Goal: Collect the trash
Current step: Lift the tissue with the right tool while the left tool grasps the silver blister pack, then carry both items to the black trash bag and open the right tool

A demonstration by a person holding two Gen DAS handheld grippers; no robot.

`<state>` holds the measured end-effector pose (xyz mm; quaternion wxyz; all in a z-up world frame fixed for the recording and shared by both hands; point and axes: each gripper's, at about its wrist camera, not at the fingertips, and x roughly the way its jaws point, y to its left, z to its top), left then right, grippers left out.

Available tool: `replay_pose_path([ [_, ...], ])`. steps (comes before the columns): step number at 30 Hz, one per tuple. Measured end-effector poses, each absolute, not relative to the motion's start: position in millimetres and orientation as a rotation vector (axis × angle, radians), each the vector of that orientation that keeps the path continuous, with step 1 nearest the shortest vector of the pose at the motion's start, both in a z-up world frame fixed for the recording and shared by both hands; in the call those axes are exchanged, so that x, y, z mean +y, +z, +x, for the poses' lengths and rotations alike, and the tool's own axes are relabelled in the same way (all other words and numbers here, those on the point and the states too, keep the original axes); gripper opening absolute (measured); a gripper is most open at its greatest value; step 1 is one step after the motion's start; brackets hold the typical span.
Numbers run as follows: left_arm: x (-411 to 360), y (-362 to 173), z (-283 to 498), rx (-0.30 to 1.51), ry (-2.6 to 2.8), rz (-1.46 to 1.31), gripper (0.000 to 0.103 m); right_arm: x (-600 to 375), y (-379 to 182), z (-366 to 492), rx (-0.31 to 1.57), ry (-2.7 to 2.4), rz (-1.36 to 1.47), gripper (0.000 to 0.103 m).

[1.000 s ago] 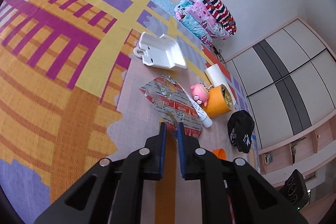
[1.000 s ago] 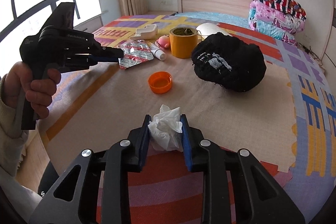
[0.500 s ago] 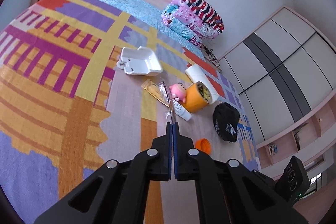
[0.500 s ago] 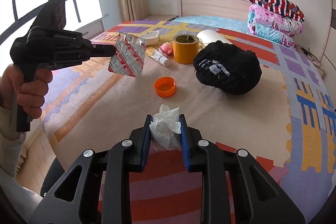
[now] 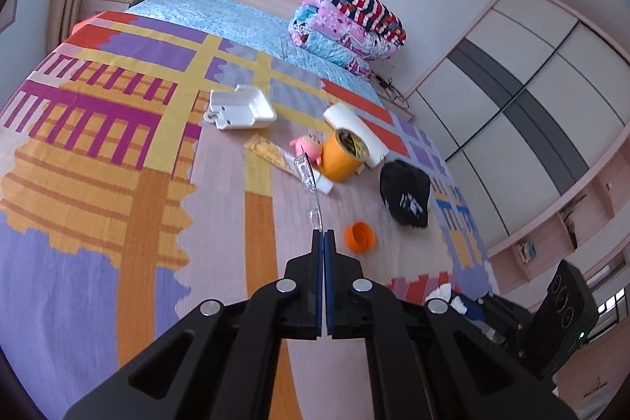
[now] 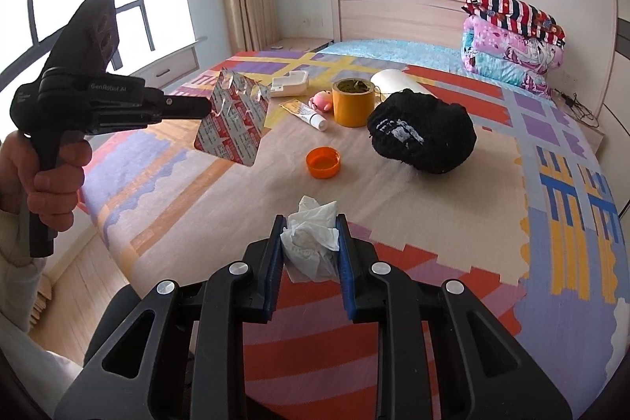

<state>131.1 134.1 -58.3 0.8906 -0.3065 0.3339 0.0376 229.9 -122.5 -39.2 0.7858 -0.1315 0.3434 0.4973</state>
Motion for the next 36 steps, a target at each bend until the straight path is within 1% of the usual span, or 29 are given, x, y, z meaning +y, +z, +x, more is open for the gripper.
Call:
replay_pose_path([
  [6, 124.0, -63.9, 121.0, 0.713, 0.068, -0.625, 0.0, -128.3, -36.2, 225.1, 0.734, 1.072, -0.272, 0.025],
  [13, 107.0, -50.6, 102.0, 0.695, 0.044, -0.586, 0.0, -140.3, -27.6, 215.6, 0.71, 1.065, -0.265, 0.025],
  [23, 72.8, -33.2, 56.5, 0.685, -0.006, -0.534, 0.0, -166.6, -13.4, 179.5, 0.676, 1.07, -0.26, 0.025],
  [29, 39.7, -35.4, 35.6, 0.741, -0.073, -0.452, 0.0, -180.1, -14.6, 160.5, 0.677, 1.095, -0.274, 0.025],
  [36, 1.9, -52.6, 16.4, 0.834, -0.173, -0.388, 0.0, -190.7, -28.3, 142.4, 0.711, 1.151, -0.293, 0.025],
])
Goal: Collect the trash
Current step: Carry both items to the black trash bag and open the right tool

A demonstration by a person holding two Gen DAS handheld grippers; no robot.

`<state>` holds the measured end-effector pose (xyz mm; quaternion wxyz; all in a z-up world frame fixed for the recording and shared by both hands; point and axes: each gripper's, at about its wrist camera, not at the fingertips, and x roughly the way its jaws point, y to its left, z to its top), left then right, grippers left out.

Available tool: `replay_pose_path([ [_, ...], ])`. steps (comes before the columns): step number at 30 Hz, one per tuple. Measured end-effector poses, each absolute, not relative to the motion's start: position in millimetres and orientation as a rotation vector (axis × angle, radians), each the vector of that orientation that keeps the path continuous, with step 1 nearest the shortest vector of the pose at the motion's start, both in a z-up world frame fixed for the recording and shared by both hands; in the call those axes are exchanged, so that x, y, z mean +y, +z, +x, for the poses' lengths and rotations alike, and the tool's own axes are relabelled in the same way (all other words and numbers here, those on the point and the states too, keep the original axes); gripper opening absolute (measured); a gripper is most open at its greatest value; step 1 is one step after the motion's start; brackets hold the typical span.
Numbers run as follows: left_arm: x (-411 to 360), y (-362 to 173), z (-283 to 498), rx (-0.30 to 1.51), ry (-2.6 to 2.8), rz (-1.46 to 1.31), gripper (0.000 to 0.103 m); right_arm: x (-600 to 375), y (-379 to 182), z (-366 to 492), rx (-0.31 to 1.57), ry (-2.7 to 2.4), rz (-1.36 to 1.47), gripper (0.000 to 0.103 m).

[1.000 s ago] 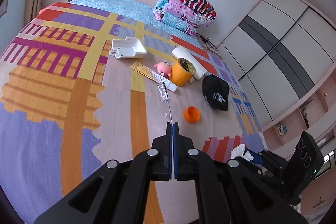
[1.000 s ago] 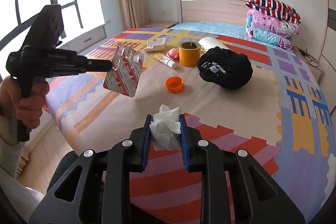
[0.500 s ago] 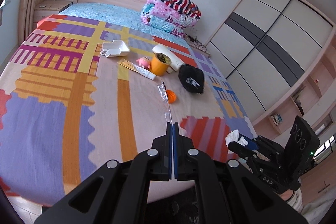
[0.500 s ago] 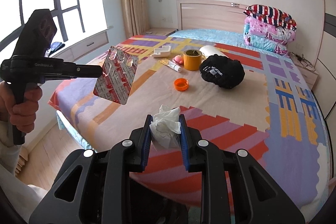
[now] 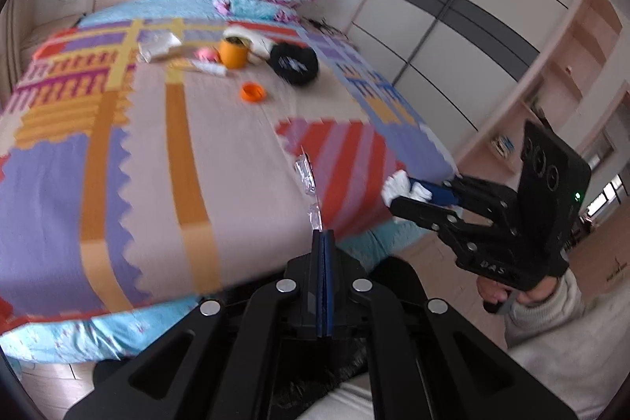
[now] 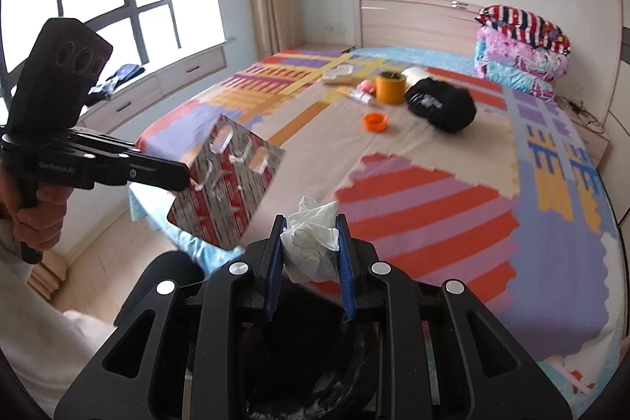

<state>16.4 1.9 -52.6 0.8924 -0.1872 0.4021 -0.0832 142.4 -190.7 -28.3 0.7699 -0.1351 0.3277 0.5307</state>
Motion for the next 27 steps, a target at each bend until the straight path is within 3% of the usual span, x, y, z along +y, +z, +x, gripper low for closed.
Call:
replay_pose_path([
  [27, -35.9, -199.2, 20.7, 1.194, -0.175, -0.421, 0.0, -194.7, -167.1, 110.3, 1.111, 1.121, -0.38, 0.025],
])
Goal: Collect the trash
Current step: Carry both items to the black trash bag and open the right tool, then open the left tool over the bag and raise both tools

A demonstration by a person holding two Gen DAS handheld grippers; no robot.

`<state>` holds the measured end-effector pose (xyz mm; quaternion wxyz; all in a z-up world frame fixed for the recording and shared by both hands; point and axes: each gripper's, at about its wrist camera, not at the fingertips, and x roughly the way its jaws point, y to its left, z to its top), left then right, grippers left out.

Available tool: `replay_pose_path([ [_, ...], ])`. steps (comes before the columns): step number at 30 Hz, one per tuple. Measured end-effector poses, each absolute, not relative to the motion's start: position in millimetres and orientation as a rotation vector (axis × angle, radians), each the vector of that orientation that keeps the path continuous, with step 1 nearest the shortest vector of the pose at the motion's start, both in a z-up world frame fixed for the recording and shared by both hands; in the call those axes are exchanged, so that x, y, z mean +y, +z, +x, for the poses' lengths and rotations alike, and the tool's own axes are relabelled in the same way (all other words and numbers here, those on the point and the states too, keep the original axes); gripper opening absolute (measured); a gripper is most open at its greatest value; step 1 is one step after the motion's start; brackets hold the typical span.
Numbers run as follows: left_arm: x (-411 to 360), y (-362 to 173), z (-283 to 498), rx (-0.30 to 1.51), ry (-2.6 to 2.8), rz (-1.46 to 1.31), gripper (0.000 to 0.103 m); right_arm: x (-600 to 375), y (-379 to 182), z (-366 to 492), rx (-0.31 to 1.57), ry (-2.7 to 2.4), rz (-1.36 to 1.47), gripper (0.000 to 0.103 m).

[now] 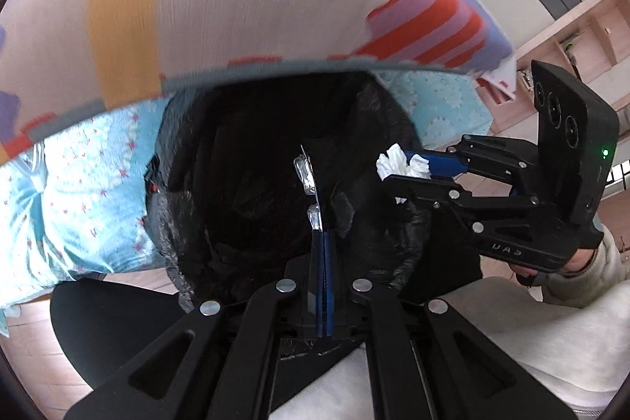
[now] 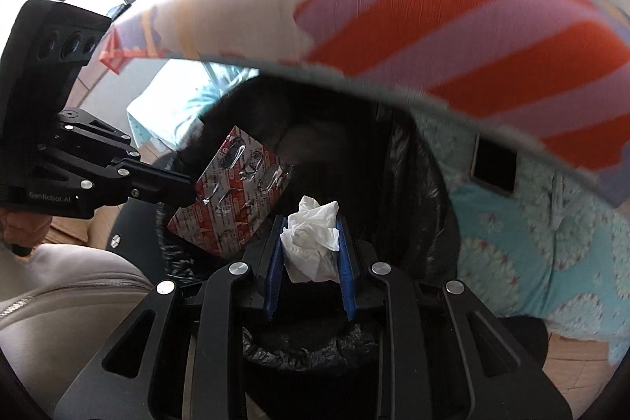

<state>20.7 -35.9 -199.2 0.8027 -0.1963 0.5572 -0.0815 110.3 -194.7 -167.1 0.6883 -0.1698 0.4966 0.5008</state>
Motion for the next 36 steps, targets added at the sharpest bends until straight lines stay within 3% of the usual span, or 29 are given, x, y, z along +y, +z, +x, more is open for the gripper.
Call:
replay_pose_path([
  [9, -37.4, -225.3, 24.8, 1.234, -0.142, -0.405, 0.0, -182.3, -188.8, 108.8, 1.172, 1.104, -0.393, 0.027],
  [10, -37.9, -226.6, 24.9, 1.236, -0.14, -0.406, 0.0, -182.3, -189.1, 109.5, 1.177, 1.102, -0.397, 0.034],
  [11, -38.6, -227.4, 24.9, 1.237, -0.134, -0.401, 0.0, -180.5, -189.4, 109.9, 1.177, 1.096, -0.402, 0.047],
  [13, -40.3, -227.8, 25.6, 1.241, -0.113, -0.384, 0.0, -181.9, -186.8, 111.0, 1.172, 1.091, -0.398, 0.053],
  [36, -31.1, -159.3, 16.8, 1.179, -0.073, -0.306, 0.001, -189.6, -128.4, 117.5, 1.028, 1.118, -0.369, 0.053],
])
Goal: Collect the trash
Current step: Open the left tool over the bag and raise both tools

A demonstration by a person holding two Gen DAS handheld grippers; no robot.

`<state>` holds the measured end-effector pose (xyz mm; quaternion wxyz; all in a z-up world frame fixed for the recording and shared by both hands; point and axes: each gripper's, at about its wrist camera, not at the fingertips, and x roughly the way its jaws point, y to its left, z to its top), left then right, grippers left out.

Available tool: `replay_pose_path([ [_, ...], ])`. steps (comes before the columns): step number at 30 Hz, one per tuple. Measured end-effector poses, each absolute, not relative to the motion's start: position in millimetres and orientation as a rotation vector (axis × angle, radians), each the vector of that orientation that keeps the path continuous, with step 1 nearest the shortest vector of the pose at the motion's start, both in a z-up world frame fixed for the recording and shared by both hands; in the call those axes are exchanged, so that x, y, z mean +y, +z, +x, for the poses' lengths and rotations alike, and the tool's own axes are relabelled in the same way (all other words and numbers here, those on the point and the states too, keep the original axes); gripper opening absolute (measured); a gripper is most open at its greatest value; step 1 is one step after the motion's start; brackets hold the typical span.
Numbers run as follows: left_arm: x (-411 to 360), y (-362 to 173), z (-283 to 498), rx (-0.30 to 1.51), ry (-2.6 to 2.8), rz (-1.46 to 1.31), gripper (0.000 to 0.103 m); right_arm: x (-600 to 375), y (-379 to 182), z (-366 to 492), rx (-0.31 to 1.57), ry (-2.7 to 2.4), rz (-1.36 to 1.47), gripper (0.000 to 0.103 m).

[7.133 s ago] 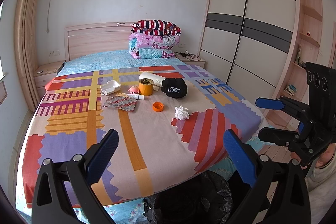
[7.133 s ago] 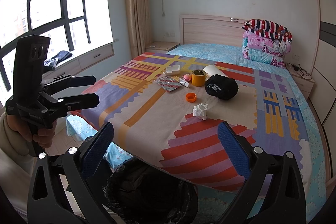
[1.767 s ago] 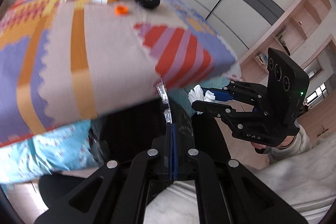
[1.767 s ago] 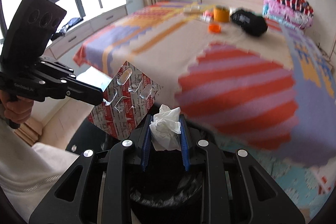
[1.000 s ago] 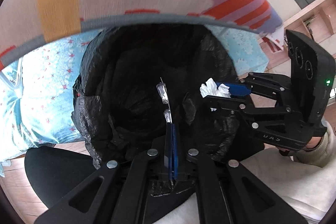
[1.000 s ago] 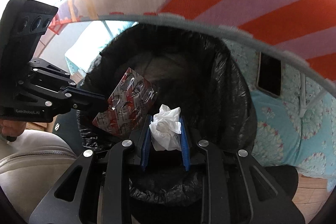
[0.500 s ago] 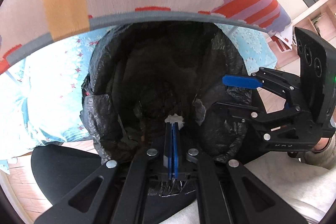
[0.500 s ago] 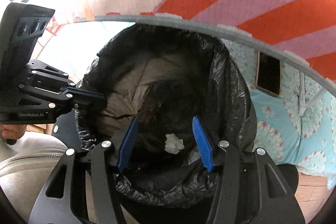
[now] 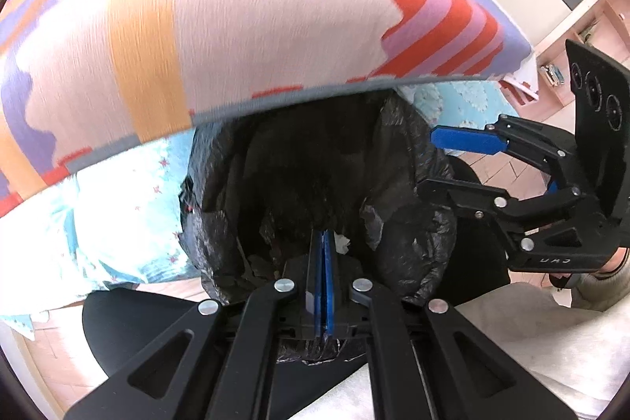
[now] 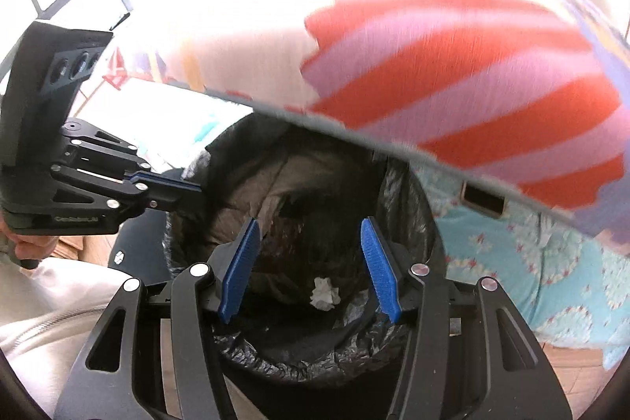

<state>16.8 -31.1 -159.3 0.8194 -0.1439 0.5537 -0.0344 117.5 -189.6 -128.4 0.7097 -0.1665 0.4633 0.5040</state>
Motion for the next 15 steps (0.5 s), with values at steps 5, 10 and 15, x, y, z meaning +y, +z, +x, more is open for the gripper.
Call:
replay_pose_path([
  [5, -27.5, -140.9, 19.8, 1.154, -0.073, -0.271, 0.001, -190.4, -104.7, 119.4, 0.965, 1.131, -0.37, 0.057],
  [10, -28.9, -119.7, 24.5, 1.117, -0.078, -0.234, 0.001, -189.8, -83.9, 125.0, 0.895, 1.142, -0.383, 0.057],
  [15, -31.0, -99.8, 31.2, 1.077, -0.085, -0.195, 0.001, -189.7, -56.2, 133.4, 0.823, 1.154, -0.383, 0.061],
])
